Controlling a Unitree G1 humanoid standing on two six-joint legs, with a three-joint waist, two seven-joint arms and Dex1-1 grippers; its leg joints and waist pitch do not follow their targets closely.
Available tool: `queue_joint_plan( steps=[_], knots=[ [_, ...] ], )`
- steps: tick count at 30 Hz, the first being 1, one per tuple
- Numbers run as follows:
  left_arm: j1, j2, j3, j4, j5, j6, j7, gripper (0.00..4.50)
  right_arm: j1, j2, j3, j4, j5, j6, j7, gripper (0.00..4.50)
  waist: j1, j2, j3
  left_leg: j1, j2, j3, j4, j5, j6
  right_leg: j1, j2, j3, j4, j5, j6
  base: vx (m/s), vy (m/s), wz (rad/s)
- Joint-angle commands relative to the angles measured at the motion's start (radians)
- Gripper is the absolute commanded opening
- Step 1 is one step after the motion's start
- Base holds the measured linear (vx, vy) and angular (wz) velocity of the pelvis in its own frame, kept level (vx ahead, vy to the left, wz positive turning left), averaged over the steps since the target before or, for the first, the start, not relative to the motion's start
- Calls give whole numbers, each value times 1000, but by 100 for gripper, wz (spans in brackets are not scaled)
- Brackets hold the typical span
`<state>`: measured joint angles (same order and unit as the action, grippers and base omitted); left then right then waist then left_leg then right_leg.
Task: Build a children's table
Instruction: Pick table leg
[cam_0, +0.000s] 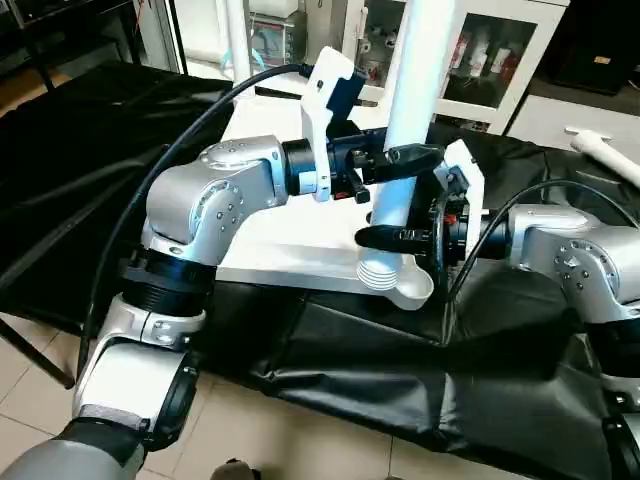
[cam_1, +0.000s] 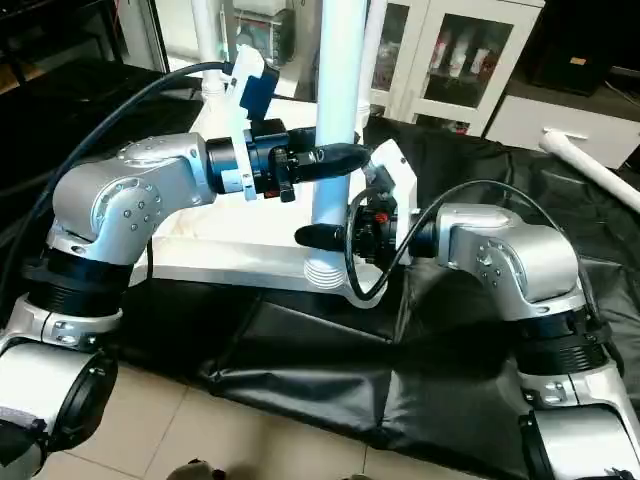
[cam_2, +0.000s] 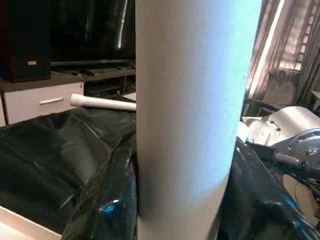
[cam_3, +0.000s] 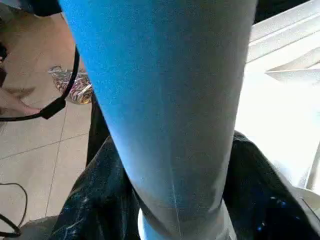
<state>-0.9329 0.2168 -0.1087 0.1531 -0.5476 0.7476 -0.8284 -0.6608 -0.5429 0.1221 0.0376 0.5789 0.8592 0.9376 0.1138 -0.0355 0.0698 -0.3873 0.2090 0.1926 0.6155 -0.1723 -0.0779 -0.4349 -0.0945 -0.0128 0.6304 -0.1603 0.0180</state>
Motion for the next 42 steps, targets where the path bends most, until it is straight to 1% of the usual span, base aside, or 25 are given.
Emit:
queue_joint_plan(
  steps=[1, 6, 8, 10, 13, 14, 15, 18, 19, 20, 21, 22, 24, 25, 27, 28, 31, 32, 33, 34, 35, 37, 38, 40, 42],
  knots=[
    [8, -3, -42, -27, 9, 5, -35, 185, -2, -5, -14, -13, -14, -7, -7, 201, 3, -17, -90, 13, -2, 3, -60, -110, 15, 67, -18, 9, -58, -129, -214, 0, 0, 0],
    [4, -15, -43, -3, 61, -22, 36, 185, -3, 4, -24, -9, -13, -15, -14, 199, 3, -16, -89, 14, -1, 3, -61, -116, 13, 66, -18, 9, -60, -139, -210, 0, 0, 0],
    [1, -11, -33, 22, 60, 0, 49, 240, -6, 17, -42, -6, -8, -28, -28, 197, 3, -16, -90, 14, -2, 3, -60, -115, 11, 66, -18, 9, -59, -136, -211, 0, 0, 0],
    [2, -13, -20, 35, 55, 6, 58, 254, -10, 24, -60, -4, 1, -34, -35, 197, 3, -16, -90, 14, -2, 2, -60, -118, 11, 66, -18, 9, -59, -138, -211, 0, 0, 0],
    [11, -18, 17, 39, 32, 9, 66, 289, -12, 28, -102, -6, 21, -35, -54, 190, 3, -16, -90, 14, -3, 4, -60, -112, 14, 66, -17, 9, -59, -129, -211, 0, 0, 0],
    [12, -19, 22, 40, 29, 9, 68, 289, -12, 27, -107, -6, 22, -35, -56, 190, 3, -16, -90, 13, -3, 4, -59, -110, 14, 66, -17, 9, -59, -125, -213, 0, 0, 0],
    [17, -21, 42, 32, 11, 21, 70, 302, -10, 28, -135, -2, 32, -36, -72, 187, 3, -17, -90, 13, -3, 4, -59, -107, 14, 66, -17, 9, -58, -119, -216, 0, 0, 0],
    [34, -21, 83, 5, -43, 49, 54, 310, -1, 34, -200, 12, 50, -37, -117, 187, 4, -16, -89, 14, -5, 5, -59, -109, 19, 66, -15, 8, -59, -120, -224, 0, 0, 0],
    [51, -10, 87, -13, -61, 40, 18, 322, 7, 32, -225, 20, 44, -47, -140, 186, 3, -9, -86, 15, -5, 4, -61, -113, 17, 64, -16, 8, -60, -130, -223, 0, 0, 0],
    [68, 3, 82, -21, -49, 5, -6, 334, 16, 27, -238, 27, 30, -58, -160, 186, 1, -11, -85, 15, -4, 4, -62, -123, 13, 62, -16, 8, -64, -148, -217, 0, 0, 0],
    [90, 23, 65, -18, -14, -64, -37, 347, 27, 20, -254, 39, 8, -74, -191, 186, -1, -10, -83, 15, -5, 5, -64, -133, 8, 61, -14, 8, -68, -165, -207, 0, 0, 0],
    [95, 28, 61, -15, -4, -83, -44, 347, 29, 17, -256, 44, 0, -79, -199, 186, -2, -10, -83, 15, -5, 4, -65, -134, 7, 61, -13, 8, -69, -170, -201, 0, 0, 0],
    [123, 50, 53, 27, 46, -183, -71, 350, 63, -7, -246, 68, -77, -134, -241, 186, -4, -8, -79, 14, -5, 3, -67, -141, -5, 59, -13, 9, -75, -191, -177, 0, 0, 0],
    [139, 73, 20, 88, 125, -268, -52, 350, 94, -8, -249, 79, -109, -152, -277, 186, -7, -8, -77, 17, -6, 4, -68, -160, -13, 57, -11, 10, -80, -218, -155, 0, 0, 0],
    [144, 83, 1, 114, 163, -302, -39, 350, 104, -4, -256, 81, -112, -150, -292, 186, -8, -8, -77, 18, -7, 4, -69, -169, -14, 57, -10, 10, -81, -232, -145, 0, 0, 0],
    [148, 98, -42, 156, 223, -353, -22, 350, 118, 5, -268, 78, -109, -151, -303, 186, -10, -8, -79, 17, -6, 1, -71, -176, -16, 57, -12, 10, -82, -245, -126, 0, 0, 0],
    [167, 143, -194, 261, 387, -497, -11, 350, 148, 29, -297, 60, -87, -154, -324, 186, -17, -7, -77, 15, -4, -2, -74, -185, -9, 54, -12, 9, -82, -241, -110, 0, 0, 0],
    [173, 147, -231, 285, 417, -531, -20, 350, 154, 34, -301, 54, -83, -158, -329, 186, -20, -7, -79, 14, -4, -2, -74, -175, -11, 56, -12, 10, -78, -219, -116, 0, 0, 0],
    [173, 147, -231, 285, 417, -531, -20, 350, 154, 34, -301, 54, -83, -158, -329, 186, -20, -7, -79, 14, -4, -2, -74, -175, -11, 56, -12, 10, -78, -219, -116, 0, 0, 0],
    [181, 138, -259, 326, 454, -588, -35, 350, 160, 45, -308, 47, -75, -162, -332, 186, -24, -5, -80, 14, -3, -1, -73, -159, -6, 56, -13, 9, -74, -174, -143, 0, 0, 0],
    [184, 116, -285, 389, 497, -665, -51, 350, 165, 56, -313, 36, -69, -168, -335, 186, -27, -7, -79, 13, -4, 1, -72, -158, 2, 55, -13, 10, -75, -160, -155, 0, 0, 0],
    [181, 95, -300, 443, 529, -727, -52, 350, 169, 63, -317, 28, -62, -169, -334, 186, -27, -8, -80, 14, -3, 1, -72, -160, 10, 58, -16, 11, -75, -153, -166, 0, 0, 0],
    [176, 80, -309, 481, 540, -760, -57, 350, 170, 69, -321, 20, -57, -171, -335, 186, -27, -11, -78, 13, -3, 2, -72, -162, 17, 58, -15, 11, -78, -150, -171, 0, 0, 0],
    [164, 54, -315, 550, 546, -812, -58, 350, 173, 79, -328, 4, -47, -166, -338, 186, -27, -9, -79, 13, -2, 1, -72, -166, 18, 58, -19, 11, -76, -153, -181, 0, 0, 0],
    [158, 50, -321, 571, 551, -826, -55, 350, 175, 79, -327, 1, -49, -164, -339, 186, -28, -10, -77, 14, -1, 1, -74, -186, 17, 57, -19, 11, -78, -175, -182, 0, 0, 0]
  ],
)
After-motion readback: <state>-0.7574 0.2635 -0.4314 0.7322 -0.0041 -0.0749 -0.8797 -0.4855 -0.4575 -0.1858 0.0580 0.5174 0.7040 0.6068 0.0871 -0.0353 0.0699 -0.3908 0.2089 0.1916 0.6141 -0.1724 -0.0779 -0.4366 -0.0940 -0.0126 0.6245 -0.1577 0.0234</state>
